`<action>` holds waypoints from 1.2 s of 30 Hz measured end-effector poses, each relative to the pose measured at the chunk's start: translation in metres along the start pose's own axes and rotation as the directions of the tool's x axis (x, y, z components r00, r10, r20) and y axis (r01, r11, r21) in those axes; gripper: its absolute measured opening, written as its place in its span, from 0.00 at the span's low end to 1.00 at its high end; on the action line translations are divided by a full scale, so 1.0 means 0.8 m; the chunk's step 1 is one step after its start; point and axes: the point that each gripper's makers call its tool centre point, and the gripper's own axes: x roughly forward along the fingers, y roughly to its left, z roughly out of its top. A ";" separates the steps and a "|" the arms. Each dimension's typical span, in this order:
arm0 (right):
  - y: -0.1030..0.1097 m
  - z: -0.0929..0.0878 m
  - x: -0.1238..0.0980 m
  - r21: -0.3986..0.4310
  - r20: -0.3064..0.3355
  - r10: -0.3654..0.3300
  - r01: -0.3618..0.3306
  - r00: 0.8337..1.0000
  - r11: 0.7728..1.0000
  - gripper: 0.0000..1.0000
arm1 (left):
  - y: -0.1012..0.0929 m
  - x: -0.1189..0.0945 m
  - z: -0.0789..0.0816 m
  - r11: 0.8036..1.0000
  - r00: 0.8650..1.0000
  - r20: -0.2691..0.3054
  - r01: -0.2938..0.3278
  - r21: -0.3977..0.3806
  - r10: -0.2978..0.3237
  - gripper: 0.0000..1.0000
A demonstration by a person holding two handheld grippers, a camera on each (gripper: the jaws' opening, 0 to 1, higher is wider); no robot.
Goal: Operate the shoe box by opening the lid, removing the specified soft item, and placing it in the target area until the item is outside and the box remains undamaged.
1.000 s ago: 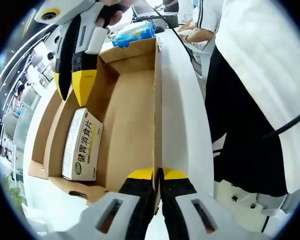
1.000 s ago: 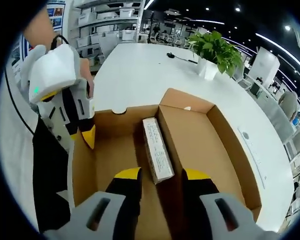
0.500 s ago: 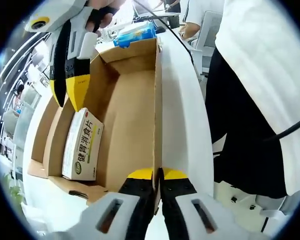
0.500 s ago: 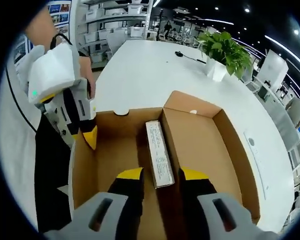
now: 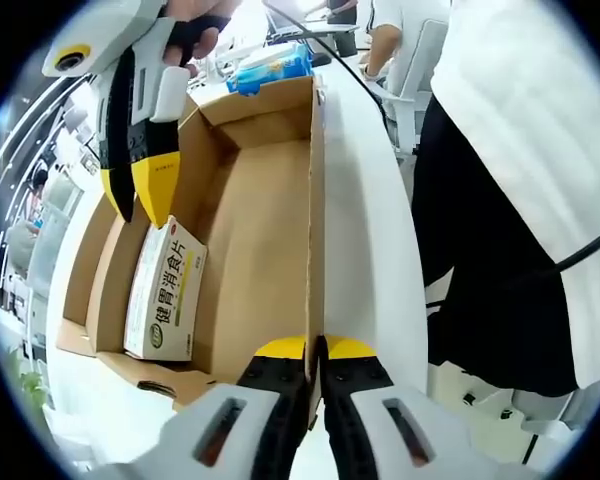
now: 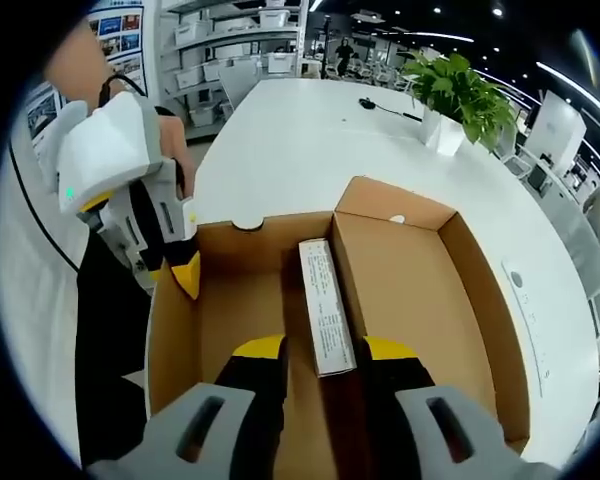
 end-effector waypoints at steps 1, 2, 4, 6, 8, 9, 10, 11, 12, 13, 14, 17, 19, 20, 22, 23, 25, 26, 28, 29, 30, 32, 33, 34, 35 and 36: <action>0.001 0.000 0.001 -0.002 -0.008 0.008 -0.008 1.000 1.000 0.27 | 0.000 0.000 0.000 1.000 1.000 0.000 -0.001 -0.001 0.001 0.03; 0.003 -0.002 0.001 -0.011 -0.027 0.014 -0.014 1.000 1.000 0.27 | 0.000 0.000 0.000 1.000 1.000 0.000 -0.001 -0.001 0.001 0.03; 0.007 -0.002 0.004 -0.022 -0.036 0.018 -0.019 0.999 1.000 0.28 | 0.001 0.000 0.000 1.000 1.000 0.000 -0.004 -0.005 0.004 0.03; 0.009 -0.001 0.006 -0.030 -0.044 0.014 -0.015 0.999 0.999 0.28 | 0.001 0.000 0.000 1.000 1.000 0.000 -0.006 -0.008 0.006 0.03; 0.005 -0.003 0.013 -0.042 -0.057 -0.009 0.007 0.998 0.999 0.28 | 0.001 0.000 0.001 1.000 1.000 0.001 -0.008 -0.009 0.008 0.03; 0.002 -0.004 0.017 -0.066 -0.077 -0.034 0.029 0.996 0.997 0.27 | 0.001 0.000 0.001 1.000 1.000 0.002 -0.010 -0.011 0.010 0.03; 0.002 -0.004 0.019 -0.074 -0.085 -0.046 0.039 0.995 0.996 0.27 | 0.001 -0.001 0.001 1.000 1.000 0.003 -0.011 -0.012 0.011 0.03; 0.004 -0.002 0.019 -0.080 -0.091 -0.054 0.047 0.994 0.996 0.27 | 0.001 -0.001 0.002 1.000 1.000 0.004 -0.013 -0.013 0.013 0.03; 0.005 0.001 0.020 -0.105 -0.098 -0.076 0.066 0.992 0.992 0.27 | 0.001 0.000 0.002 1.000 1.000 0.006 -0.012 -0.014 0.012 0.03; 0.005 0.002 0.021 -0.123 -0.103 -0.093 0.080 0.990 0.989 0.27 | 0.002 0.000 0.002 1.000 1.000 0.006 -0.011 -0.013 0.011 0.03; 0.004 0.002 0.023 -0.156 -0.111 -0.120 0.102 0.987 0.982 0.27 | 0.002 0.000 0.002 1.000 1.000 0.005 -0.008 -0.014 0.008 0.03; 0.003 -0.013 0.042 -0.171 -0.145 -0.135 0.110 0.980 0.979 0.27 | 0.001 -0.001 0.002 1.000 1.000 0.007 -0.004 -0.015 0.005 0.03; 0.002 -0.017 0.045 -0.165 -0.154 -0.135 0.110 0.979 0.980 0.27 | 0.001 -0.001 0.003 1.000 1.000 0.009 -0.005 -0.011 0.005 0.03; 0.003 -0.018 0.045 -0.152 -0.159 -0.130 0.106 0.979 0.983 0.27 | 0.002 -0.001 0.002 1.000 1.000 0.008 -0.008 -0.008 0.008 0.03; 0.006 -0.019 0.040 -0.122 -0.169 -0.113 0.093 0.979 0.988 0.27 | 0.001 0.000 0.002 1.000 1.000 0.007 -0.007 -0.008 0.007 0.03; 0.005 -0.022 0.041 -0.113 -0.175 -0.108 0.089 0.979 0.990 0.27 | 0.001 0.000 0.001 1.000 1.000 0.007 -0.008 -0.009 0.008 0.03; 0.005 -0.025 0.041 -0.106 -0.178 -0.103 0.085 0.979 0.991 0.25 | 0.001 0.000 0.001 1.000 1.000 0.006 -0.008 -0.011 0.008 0.03; 0.005 -0.024 0.038 -0.100 -0.177 -0.100 0.084 0.979 0.991 0.23 | 0.001 0.000 0.001 1.000 1.000 0.006 -0.008 -0.012 0.008 0.03; 0.006 -0.019 0.040 -0.054 -0.158 -0.080 0.072 0.984 0.996 0.21 | 0.001 0.000 0.001 1.000 1.000 0.005 -0.008 -0.012 0.008 0.03; 0.005 -0.015 0.039 -0.038 -0.146 -0.071 0.066 0.987 0.997 0.20 | 0.001 0.000 0.001 1.000 1.000 0.005 -0.008 -0.011 0.009 0.03; 0.005 -0.016 0.039 -0.031 -0.150 -0.062 0.058 0.987 0.998 0.19 | 0.001 0.000 0.001 1.000 1.000 0.005 -0.008 -0.011 0.008 0.03; 0.009 -0.018 0.037 -0.027 -0.163 -0.055 0.051 0.985 0.998 0.19 | 0.001 0.000 0.001 1.000 1.000 0.004 -0.007 -0.013 0.007 0.03; 0.010 -0.017 0.033 -0.034 -0.163 -0.055 0.050 0.985 0.998 0.19 | 0.001 0.001 0.001 1.000 1.000 0.004 -0.006 -0.014 0.006 0.03; 0.011 -0.017 0.033 -0.032 -0.165 -0.053 0.048 0.985 0.998 0.19 | 0.001 0.001 0.000 1.000 1.000 0.004 -0.006 -0.013 0.006 0.03; 0.013 -0.021 0.034 -0.021 -0.173 -0.031 0.027 0.984 0.999 0.19 | 0.001 0.001 0.000 1.000 1.000 0.004 -0.006 -0.015 0.006 0.03; 0.014 -0.022 0.034 -0.024 -0.175 -0.025 0.021 0.984 0.999 0.19 | 0.001 0.001 0.000 1.000 1.000 0.004 -0.006 -0.014 0.006 0.03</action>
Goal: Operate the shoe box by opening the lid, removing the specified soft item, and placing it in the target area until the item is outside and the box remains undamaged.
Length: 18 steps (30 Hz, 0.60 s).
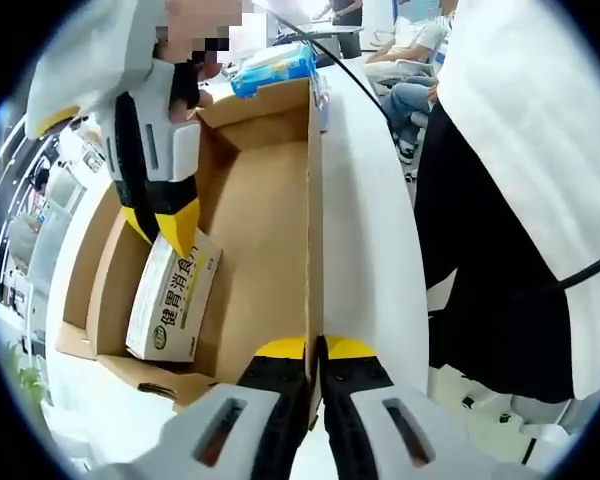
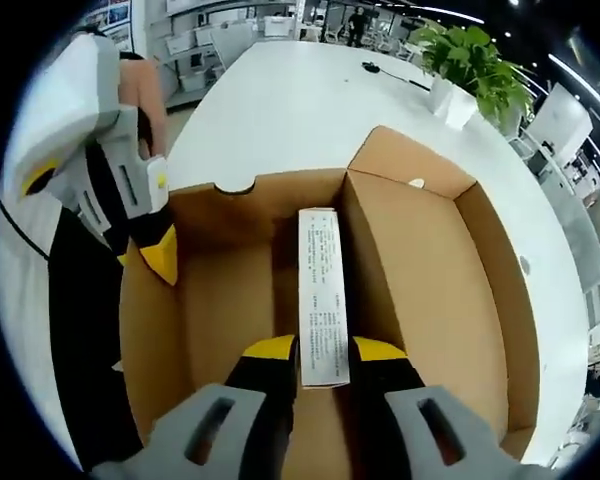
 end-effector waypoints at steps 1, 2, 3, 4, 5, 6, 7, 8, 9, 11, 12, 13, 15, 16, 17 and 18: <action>0.004 0.000 -0.004 -0.006 -0.004 0.002 -0.002 1.000 1.000 0.19 | 0.000 0.000 0.000 1.000 1.000 0.000 0.000 0.002 0.000 0.03; 0.005 -0.002 -0.006 -0.010 -0.015 0.007 -0.007 1.000 1.000 0.19 | 0.000 0.000 0.000 1.000 1.000 0.000 0.000 0.001 0.000 0.03; 0.005 -0.003 -0.007 -0.010 -0.018 0.008 -0.008 1.000 1.000 0.19 | 0.000 0.000 -0.001 1.000 1.000 0.000 0.001 0.001 -0.001 0.03; 0.003 -0.006 -0.004 -0.010 -0.021 0.012 -0.012 1.000 1.000 0.19 | 0.000 0.000 -0.001 1.000 1.000 -0.001 0.002 0.000 -0.002 0.03; 0.002 -0.009 -0.005 -0.001 -0.029 0.020 -0.020 0.999 1.000 0.19 | 0.000 0.000 -0.001 1.000 1.000 -0.002 0.004 0.001 -0.004 0.03; 0.003 -0.012 -0.007 0.007 -0.038 0.030 -0.030 0.999 1.000 0.19 | 0.000 0.000 0.000 1.000 1.000 -0.001 0.004 0.001 -0.004 0.03; 0.002 -0.013 -0.006 0.009 -0.043 0.034 -0.034 0.999 0.999 0.19 | 0.000 0.000 0.000 1.000 1.000 -0.001 0.004 0.001 -0.004 0.03; 0.001 -0.014 -0.005 0.006 -0.043 0.034 -0.033 0.998 0.999 0.19 | 0.000 0.000 0.000 1.000 1.000 -0.001 0.005 0.002 -0.005 0.02; 0.001 -0.015 -0.007 0.004 -0.046 0.033 -0.033 0.998 0.999 0.19 | 0.000 0.000 -0.001 1.000 1.000 -0.001 0.004 0.003 -0.004 0.02; 0.001 -0.018 -0.006 0.007 -0.053 0.039 -0.039 0.998 0.999 0.19 | 0.000 0.000 0.000 1.000 1.000 -0.001 0.004 0.001 -0.004 0.03; 0.002 -0.019 -0.006 0.009 -0.058 0.047 -0.047 0.997 0.999 0.19 | 0.000 0.000 0.000 1.000 1.000 -0.001 0.004 0.002 -0.004 0.03; 0.007 -0.021 -0.009 0.008 -0.066 0.058 -0.058 0.996 0.998 0.19 | 0.000 0.000 0.000 1.000 1.000 -0.001 0.004 0.000 -0.004 0.03; 0.008 -0.023 -0.007 0.001 -0.076 0.069 -0.069 0.995 0.998 0.19 | 0.000 0.000 0.000 1.000 1.000 -0.002 0.004 0.000 -0.004 0.03; 0.007 -0.026 -0.004 -0.004 -0.087 0.074 -0.075 0.993 0.997 0.19 | 0.000 0.000 -0.001 1.000 1.000 -0.002 0.004 -0.001 -0.004 0.03; 0.010 -0.027 -0.008 -0.009 -0.096 0.078 -0.079 0.992 0.997 0.19 | 0.000 0.001 -0.001 1.000 1.000 -0.002 0.004 -0.001 -0.004 0.03; 0.011 -0.028 -0.010 -0.012 -0.100 0.079 -0.080 0.992 0.997 0.19 | 0.000 0.000 -0.001 1.000 1.000 -0.003 0.004 -0.001 -0.004 0.03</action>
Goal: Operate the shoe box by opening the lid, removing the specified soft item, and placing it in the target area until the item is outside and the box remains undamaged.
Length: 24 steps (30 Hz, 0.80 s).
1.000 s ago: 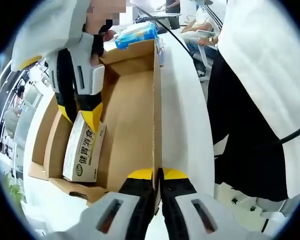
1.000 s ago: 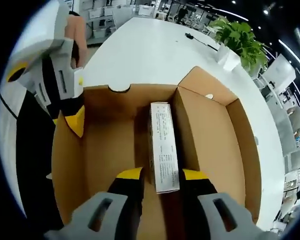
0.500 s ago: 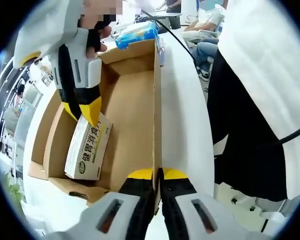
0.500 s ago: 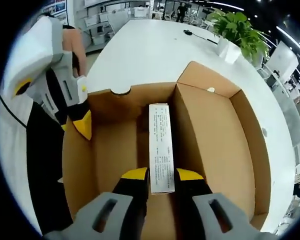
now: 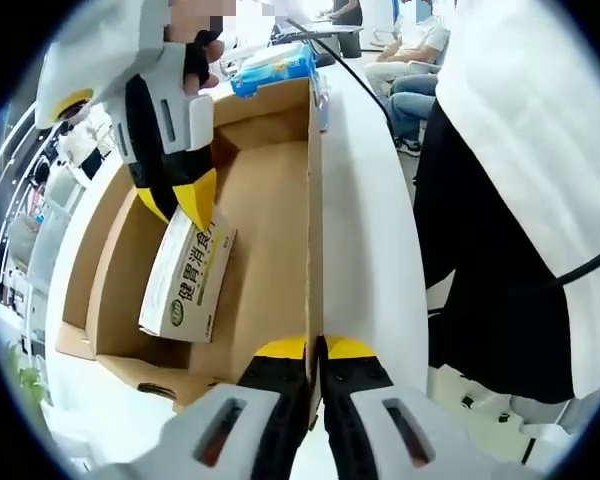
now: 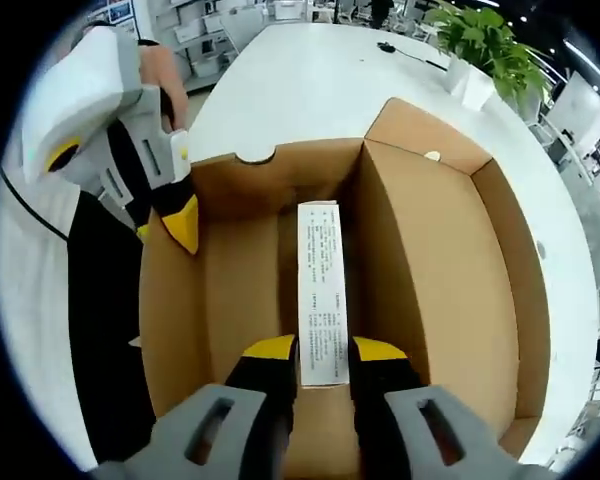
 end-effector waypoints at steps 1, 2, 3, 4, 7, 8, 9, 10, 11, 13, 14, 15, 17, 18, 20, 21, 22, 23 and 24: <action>0.001 -0.002 0.001 -0.003 -0.004 0.001 -0.001 1.000 1.000 0.19 | 0.000 0.000 0.000 1.000 1.000 0.000 0.000 0.000 0.000 0.03; 0.001 -0.003 0.001 -0.004 -0.008 0.002 -0.002 1.000 1.000 0.19 | 0.000 0.000 0.001 1.000 1.000 0.000 0.000 0.000 0.000 0.03; 0.001 -0.004 0.000 -0.003 -0.013 0.003 -0.003 1.000 1.000 0.19 | 0.000 -0.001 0.001 1.000 1.000 0.000 -0.001 0.000 0.001 0.03; 0.001 -0.007 0.001 -0.003 -0.019 0.004 -0.004 1.000 1.000 0.19 | 0.000 -0.001 0.001 1.000 1.000 0.000 -0.001 0.000 0.001 0.03; 0.005 -0.012 -0.005 -0.004 -0.037 0.008 -0.008 0.999 1.000 0.19 | -0.001 -0.002 0.002 1.000 1.000 -0.001 -0.002 0.000 0.002 0.03; 0.005 -0.013 -0.004 -0.004 -0.042 0.010 -0.010 0.999 1.000 0.19 | -0.001 -0.002 0.003 1.000 1.000 -0.001 -0.002 0.000 0.002 0.03; 0.004 -0.014 -0.005 -0.002 -0.046 0.009 -0.009 0.999 1.000 0.19 | -0.001 -0.002 0.003 1.000 1.000 -0.001 -0.003 0.000 0.003 0.03; 0.006 -0.019 -0.007 0.004 -0.055 0.013 -0.013 0.998 1.000 0.19 | -0.001 -0.002 0.003 1.000 1.000 -0.001 -0.003 0.001 0.003 0.03; 0.006 -0.020 -0.007 0.006 -0.058 0.015 -0.015 0.998 1.000 0.19 | 0.000 -0.002 0.003 1.000 1.000 -0.001 -0.003 0.000 0.003 0.03; 0.007 -0.026 -0.005 0.014 -0.075 0.024 -0.023 0.997 1.000 0.19 | 0.000 -0.002 0.002 1.000 1.000 -0.001 -0.003 0.000 0.003 0.03; 0.008 -0.029 -0.008 0.017 -0.083 0.028 -0.027 0.996 0.999 0.19 | 0.000 -0.002 0.002 1.000 1.000 -0.001 -0.003 0.000 0.003 0.03; 0.009 -0.030 -0.009 0.021 -0.089 0.030 -0.028 0.996 0.999 0.19 | 0.000 -0.001 0.002 1.000 1.000 -0.001 -0.004 0.000 0.004 0.03; 0.012 -0.034 -0.015 0.028 -0.099 0.032 -0.030 0.995 0.999 0.19 | 0.000 -0.001 0.001 1.000 1.000 -0.002 -0.004 0.001 0.004 0.03; 0.008 -0.038 -0.008 0.038 -0.111 0.036 -0.032 0.993 0.999 0.19 | 0.000 -0.001 0.001 1.000 1.000 -0.002 -0.004 0.000 0.004 0.03; 0.012 -0.042 -0.016 0.049 -0.125 0.040 -0.034 0.991 0.998 0.19 | 0.000 -0.001 0.001 1.000 1.000 -0.002 -0.005 0.000 0.005 0.03; 0.011 -0.044 -0.013 0.046 -0.135 0.041 -0.035 0.990 0.998 0.19 | 0.000 -0.001 0.002 1.000 1.000 -0.002 -0.006 0.000 0.006 0.03; 0.011 -0.046 -0.013 0.043 -0.144 0.041 -0.035 0.989 0.998 0.19 | 0.000 -0.001 0.002 1.000 1.000 -0.002 -0.007 0.001 0.007 0.03; 0.011 -0.047 -0.013 0.042 -0.146 0.041 -0.035 0.988 0.998 0.19 | 0.000 -0.001 0.001 1.000 1.000 -0.002 -0.007 0.001 0.007 0.03; 0.011 -0.048 -0.012 0.041 -0.154 0.040 -0.034 0.987 0.999 0.19 | 0.000 -0.001 0.001 1.000 1.000 -0.002 -0.008 0.001 0.008 0.03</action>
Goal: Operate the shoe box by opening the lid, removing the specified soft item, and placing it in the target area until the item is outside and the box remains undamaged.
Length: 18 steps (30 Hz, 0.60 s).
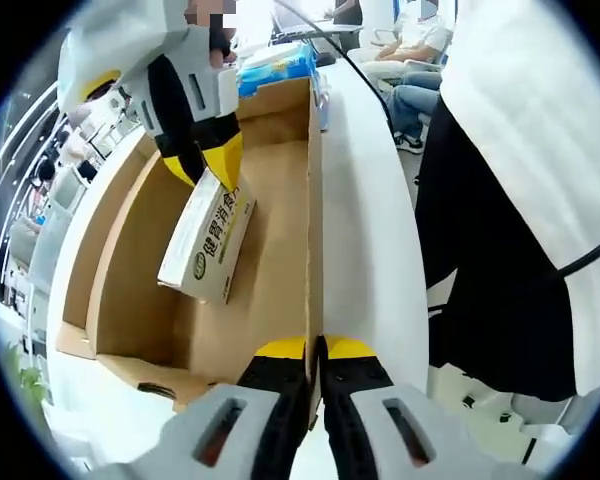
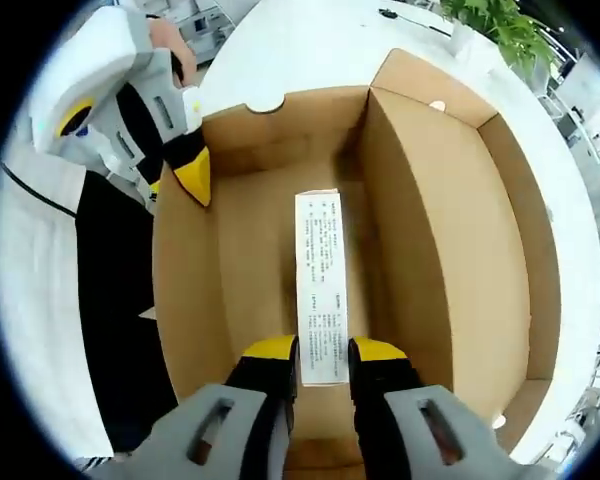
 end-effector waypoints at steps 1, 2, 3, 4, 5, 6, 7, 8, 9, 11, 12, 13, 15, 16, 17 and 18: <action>0.001 -0.002 -0.002 0.004 -0.008 0.002 -0.002 1.000 1.000 0.19 | 0.000 0.000 0.000 1.000 1.000 0.000 -0.001 0.000 0.001 0.03; 0.002 -0.003 -0.002 0.006 -0.010 0.002 -0.002 1.000 1.000 0.19 | 0.000 0.000 0.000 1.000 1.000 0.000 -0.001 0.000 0.001 0.03; 0.001 -0.002 -0.002 0.007 -0.013 0.002 -0.002 1.000 1.000 0.19 | 0.000 0.000 0.000 1.000 1.000 0.000 -0.001 0.000 0.001 0.03; 0.002 -0.002 -0.002 0.007 -0.018 0.002 -0.002 1.000 1.000 0.19 | 0.000 0.001 -0.001 1.000 1.000 0.000 -0.001 0.000 0.001 0.03; 0.002 -0.004 0.000 -0.002 -0.021 0.003 -0.003 1.000 1.000 0.19 | 0.000 0.001 -0.001 1.000 1.000 0.000 -0.002 0.000 0.002 0.03; 0.003 -0.005 0.000 -0.010 -0.024 0.005 -0.005 1.000 1.000 0.19 | 0.000 0.001 -0.001 1.000 1.000 -0.001 -0.002 0.000 0.002 0.03; 0.004 -0.005 -0.001 -0.011 -0.023 0.005 -0.005 1.000 1.000 0.20 | 0.000 0.001 -0.001 1.000 1.000 -0.001 -0.002 0.000 0.002 0.03; 0.006 -0.004 -0.002 -0.011 -0.019 0.006 -0.006 1.000 1.000 0.22 | 0.000 0.001 -0.001 1.000 1.000 -0.001 -0.003 0.000 0.003 0.03; 0.008 0.001 -0.004 -0.012 -0.002 0.011 -0.011 1.000 1.000 0.25 | 0.000 0.001 -0.001 1.000 1.000 0.000 -0.003 0.001 0.003 0.03; 0.010 0.005 -0.007 -0.004 0.007 0.012 -0.012 1.000 1.000 0.30 | 0.000 0.001 -0.001 1.000 1.000 0.000 -0.004 0.002 0.004 0.03; 0.009 0.007 -0.008 -0.002 0.012 0.008 -0.008 1.000 1.000 0.31 | 0.000 0.001 -0.001 1.000 1.000 0.001 -0.005 0.002 0.005 0.03; 0.009 0.009 -0.009 0.000 0.017 0.003 -0.003 1.000 1.000 0.32 | 0.000 0.001 -0.001 1.000 1.000 0.001 -0.005 0.003 0.005 0.03; 0.005 0.018 -0.006 0.005 0.025 -0.007 0.007 1.000 1.000 0.32 | 0.000 0.001 -0.001 1.000 1.000 0.001 -0.005 0.004 0.005 0.03; 0.004 0.021 -0.005 0.003 0.031 -0.013 0.012 0.999 1.000 0.32 | 0.000 0.001 -0.001 1.000 1.000 0.001 -0.005 0.003 0.005 0.03; 0.003 0.024 -0.005 -0.001 0.035 -0.017 0.017 0.999 1.000 0.32 | 0.000 0.001 -0.001 1.000 1.000 0.001 -0.006 0.004 0.006 0.03; 0.003 0.028 -0.005 -0.004 0.040 -0.021 0.021 0.999 1.000 0.32 | 0.000 0.001 -0.001 1.000 1.000 0.001 -0.006 0.004 0.006 0.03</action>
